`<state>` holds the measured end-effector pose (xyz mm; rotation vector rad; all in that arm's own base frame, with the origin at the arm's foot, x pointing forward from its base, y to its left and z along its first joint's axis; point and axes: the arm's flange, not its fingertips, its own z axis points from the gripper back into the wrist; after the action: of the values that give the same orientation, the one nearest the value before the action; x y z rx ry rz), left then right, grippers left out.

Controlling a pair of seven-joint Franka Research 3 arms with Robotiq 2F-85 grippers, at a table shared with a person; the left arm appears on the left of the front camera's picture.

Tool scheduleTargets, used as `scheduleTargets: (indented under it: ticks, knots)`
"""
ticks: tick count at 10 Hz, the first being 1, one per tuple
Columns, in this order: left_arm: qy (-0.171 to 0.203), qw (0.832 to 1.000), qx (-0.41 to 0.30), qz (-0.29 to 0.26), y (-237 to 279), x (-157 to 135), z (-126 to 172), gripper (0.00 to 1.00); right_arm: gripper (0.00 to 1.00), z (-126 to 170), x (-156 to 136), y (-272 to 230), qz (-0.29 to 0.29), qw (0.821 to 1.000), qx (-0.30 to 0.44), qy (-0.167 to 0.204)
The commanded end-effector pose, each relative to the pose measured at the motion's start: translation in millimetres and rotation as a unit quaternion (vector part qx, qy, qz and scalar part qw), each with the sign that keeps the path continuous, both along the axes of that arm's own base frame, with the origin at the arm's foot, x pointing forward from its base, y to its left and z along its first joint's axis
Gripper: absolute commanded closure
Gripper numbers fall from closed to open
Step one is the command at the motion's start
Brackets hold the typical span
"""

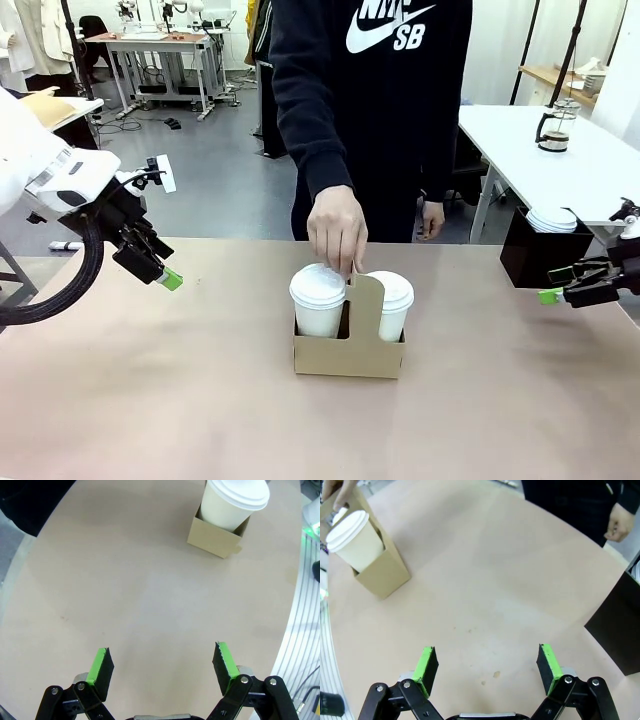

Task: Pour a drink into a cup and package it in a carrier.
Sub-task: Insert the held 600 ml Paper Cup into the Cup Carrier.

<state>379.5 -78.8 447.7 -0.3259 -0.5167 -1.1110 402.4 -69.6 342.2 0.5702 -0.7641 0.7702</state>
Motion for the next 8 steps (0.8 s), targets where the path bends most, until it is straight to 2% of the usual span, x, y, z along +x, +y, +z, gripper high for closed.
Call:
scheduleTargets:
  ticks: [1,8]
  knots:
    - [-0.002,1.000,-0.012,0.001,-1.0,1.0,-0.4,0.00,0.00,1.1,0.8,-1.9,0.008,1.000,-0.001,-0.009]
    - [-0.002,1.000,-0.012,0.001,-1.0,1.0,-0.4,0.00,0.00,1.1,0.8,-1.9,0.008,1.000,-0.001,-0.009]
